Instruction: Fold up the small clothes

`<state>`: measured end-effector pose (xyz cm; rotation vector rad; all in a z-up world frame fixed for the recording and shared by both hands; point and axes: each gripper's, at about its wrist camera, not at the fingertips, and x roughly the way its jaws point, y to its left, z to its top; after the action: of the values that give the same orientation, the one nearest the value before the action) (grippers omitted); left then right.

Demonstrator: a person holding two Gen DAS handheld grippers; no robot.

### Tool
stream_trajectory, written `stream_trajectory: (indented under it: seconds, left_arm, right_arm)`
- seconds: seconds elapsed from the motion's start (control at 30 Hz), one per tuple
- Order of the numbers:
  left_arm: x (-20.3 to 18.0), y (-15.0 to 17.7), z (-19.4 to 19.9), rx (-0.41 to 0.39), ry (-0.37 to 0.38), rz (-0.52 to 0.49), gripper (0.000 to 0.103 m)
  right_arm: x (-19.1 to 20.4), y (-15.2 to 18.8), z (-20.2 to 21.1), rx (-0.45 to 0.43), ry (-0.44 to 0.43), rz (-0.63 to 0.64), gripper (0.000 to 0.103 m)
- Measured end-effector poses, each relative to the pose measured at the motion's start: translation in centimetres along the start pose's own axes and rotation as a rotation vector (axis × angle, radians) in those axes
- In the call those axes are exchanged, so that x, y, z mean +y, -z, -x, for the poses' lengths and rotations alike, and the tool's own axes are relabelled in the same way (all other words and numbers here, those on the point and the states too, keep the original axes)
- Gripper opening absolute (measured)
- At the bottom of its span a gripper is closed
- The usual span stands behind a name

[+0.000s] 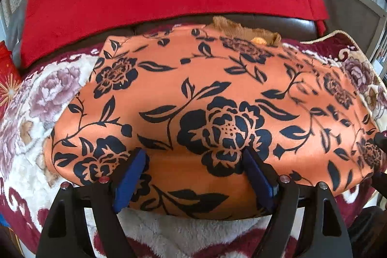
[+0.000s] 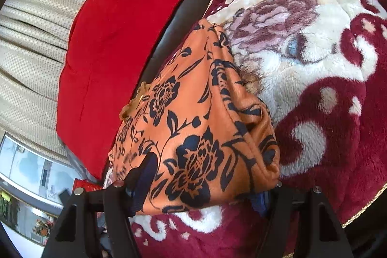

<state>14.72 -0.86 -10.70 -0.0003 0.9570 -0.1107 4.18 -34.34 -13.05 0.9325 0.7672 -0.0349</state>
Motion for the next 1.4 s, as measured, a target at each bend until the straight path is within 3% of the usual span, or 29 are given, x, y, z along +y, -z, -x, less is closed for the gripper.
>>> stream_trajectory:
  seconds: [0.13,0.17,0.2,0.23,0.33,0.37,0.4,0.43,0.57,0.67,0.77,0.87,0.97,1.07,1.13,1.3,1.4]
  left_arm:
    - [1.0,-0.9,2.8,-0.105,0.047,0.078,0.083]
    - [0.7,-0.9,2.2,-0.095,0.038,0.055,0.083]
    - [0.2,-0.8,0.7,-0.034,0.016,0.017,0.083]
    - [-0.3,-0.4,-2.0,0.075,0.021,-0.030,0.089]
    - [0.8,-1.0,-1.3,0.051,0.076,0.015,0.090]
    - [1.3,-1.2,-0.6,0.041,0.109,0.035,0.090]
    - [2.1,-1.4,0.1,0.023,0.145,0.060,0.090]
    - [3.6,-1.4,1.4,-0.007,0.180,0.100,0.090]
    - [10.7,-0.8,5.4,-0.121,0.191,0.269,0.090]
    - [17.5,0.4,7.4,-0.198,0.131,0.410,0.090]
    - [24.4,2.6,8.8,-0.276,0.015,0.554,0.090]
    - [29.2,4.8,8.5,-0.283,-0.060,0.676,0.089]
    - [31.6,6.0,7.2,-0.218,-0.023,0.771,0.088]
    - [31.6,6.0,7.2,-0.213,-0.003,0.746,0.088]
    - [31.3,5.9,7.5,-0.216,-0.004,0.716,0.088]
    - [30.2,5.6,7.2,-0.205,0.039,0.696,0.088]
    - [29.8,5.3,6.9,-0.209,0.060,0.695,0.088]
  right_arm:
    - [0.4,-0.8,-0.2,-0.011,-0.010,0.007,0.073]
    - [0.2,-1.0,-0.4,-0.006,-0.013,-0.008,0.073]
    - [0.1,-1.0,-0.5,-0.008,-0.011,-0.018,0.073]
    - [0.0,-1.2,-0.6,-0.014,-0.005,-0.025,0.073]
    - [0.3,-1.5,-0.9,-0.022,0.030,-0.020,0.072]
    - [0.7,-1.9,-1.3,-0.017,0.050,0.000,0.064]
    - [1.2,-2.3,-1.8,-0.011,0.077,0.032,0.049]
    - [1.8,-2.4,-2.5,-0.002,0.107,0.061,0.011]
    - [7.5,-3.5,-2.1,-0.052,0.182,0.246,0.011]
    - [16.1,-2.2,-1.5,-0.135,0.189,0.476,0.011]
    - [25.8,2.2,-3.7,-0.158,0.174,0.742,0.011]
    - [32.1,8.4,-8.7,-0.120,0.169,0.956,0.011]
    - [33.8,14.4,-16.4,0.027,0.206,1.105,0.011]
    - [31.5,17.6,-23.8,0.228,0.297,1.107,0.011]
    - [31.4,18.1,-23.9,0.207,0.293,1.099,0.011]
    - [35.3,16.3,-20.2,0.124,0.209,1.074,0.011]
    - [35.4,18.3,-21.4,0.197,0.213,1.115,0.021]
